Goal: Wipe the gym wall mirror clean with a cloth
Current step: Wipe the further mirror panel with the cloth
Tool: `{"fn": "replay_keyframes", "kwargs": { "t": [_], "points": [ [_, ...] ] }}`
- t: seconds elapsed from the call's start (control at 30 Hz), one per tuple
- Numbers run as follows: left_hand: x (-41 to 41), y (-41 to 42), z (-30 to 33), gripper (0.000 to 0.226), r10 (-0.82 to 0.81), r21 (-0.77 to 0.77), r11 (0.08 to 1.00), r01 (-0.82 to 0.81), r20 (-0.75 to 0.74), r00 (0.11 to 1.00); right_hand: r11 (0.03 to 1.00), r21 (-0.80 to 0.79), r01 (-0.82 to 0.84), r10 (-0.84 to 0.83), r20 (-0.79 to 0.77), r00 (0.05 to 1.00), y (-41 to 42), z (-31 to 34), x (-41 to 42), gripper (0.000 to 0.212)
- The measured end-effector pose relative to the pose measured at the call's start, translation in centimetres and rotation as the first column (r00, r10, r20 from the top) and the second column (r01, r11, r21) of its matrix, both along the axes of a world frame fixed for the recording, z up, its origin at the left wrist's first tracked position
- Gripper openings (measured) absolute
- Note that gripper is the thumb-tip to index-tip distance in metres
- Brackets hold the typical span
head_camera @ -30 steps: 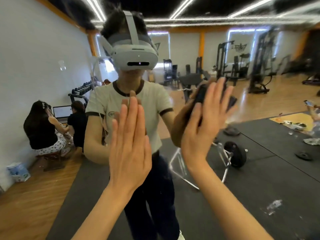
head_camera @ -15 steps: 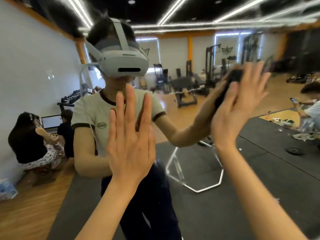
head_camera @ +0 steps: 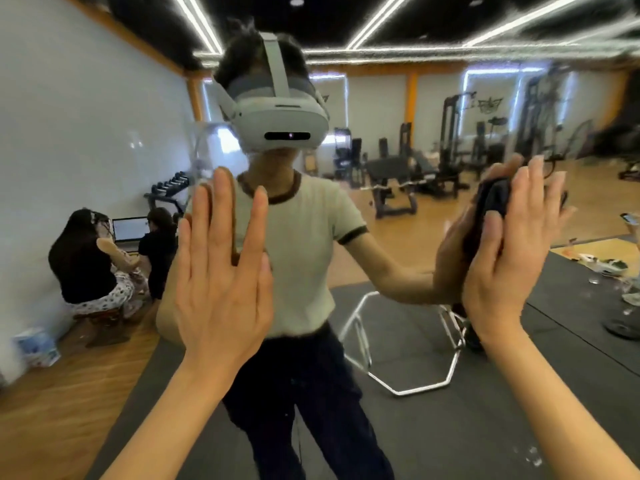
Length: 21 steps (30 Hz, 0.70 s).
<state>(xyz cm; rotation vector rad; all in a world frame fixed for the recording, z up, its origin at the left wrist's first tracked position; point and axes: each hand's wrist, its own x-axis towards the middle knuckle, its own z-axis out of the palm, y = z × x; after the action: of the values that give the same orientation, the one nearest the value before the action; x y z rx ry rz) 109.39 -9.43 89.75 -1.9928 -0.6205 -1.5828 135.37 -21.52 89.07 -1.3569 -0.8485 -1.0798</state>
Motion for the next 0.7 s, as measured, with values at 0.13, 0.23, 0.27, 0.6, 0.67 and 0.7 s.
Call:
{"fn": "replay_keyframes", "kwargs": {
  "t": [0.13,0.23,0.27,0.6,0.67,0.7],
  "points": [
    [0.1,-0.1,0.0,0.054,0.018,0.011,1.000,-0.018,0.016,1.000,0.999,0.014,-0.048,0.048,0.027,0.998,3.7,-1.8,-8.1,0.049],
    [0.0,-0.3,0.2,0.054,0.027,0.014,1.000,-0.027,0.007,1.000,0.973,-0.233,0.004,0.094,0.410,0.907,5.6,-4.9,-13.5,0.055],
    [0.0,-0.4,0.2,0.053,0.027,0.011,1.000,-0.027,0.011,1.000,0.961,-0.273,0.052,0.098,0.507,0.857,5.5,-5.4,-13.3,0.055],
    [3.7,-4.3,-0.7,0.057,-0.080,-0.104,0.991,0.080,0.000,0.997,0.999,-0.040,-0.021,0.016,-0.110,0.994,-0.2,-5.3,-1.2,0.046],
    [6.9,-6.0,-1.3,0.058,-0.161,-0.101,0.983,0.154,-0.058,0.985,0.994,-0.101,-0.046,0.038,-0.085,0.996,1.4,-4.6,-4.8,0.047],
    [8.4,-6.7,-1.5,0.058,-0.200,-0.106,0.976,0.192,-0.066,0.978,0.982,-0.174,-0.069,0.078,0.042,0.996,2.0,-4.9,-6.5,0.049]
  ]
}}
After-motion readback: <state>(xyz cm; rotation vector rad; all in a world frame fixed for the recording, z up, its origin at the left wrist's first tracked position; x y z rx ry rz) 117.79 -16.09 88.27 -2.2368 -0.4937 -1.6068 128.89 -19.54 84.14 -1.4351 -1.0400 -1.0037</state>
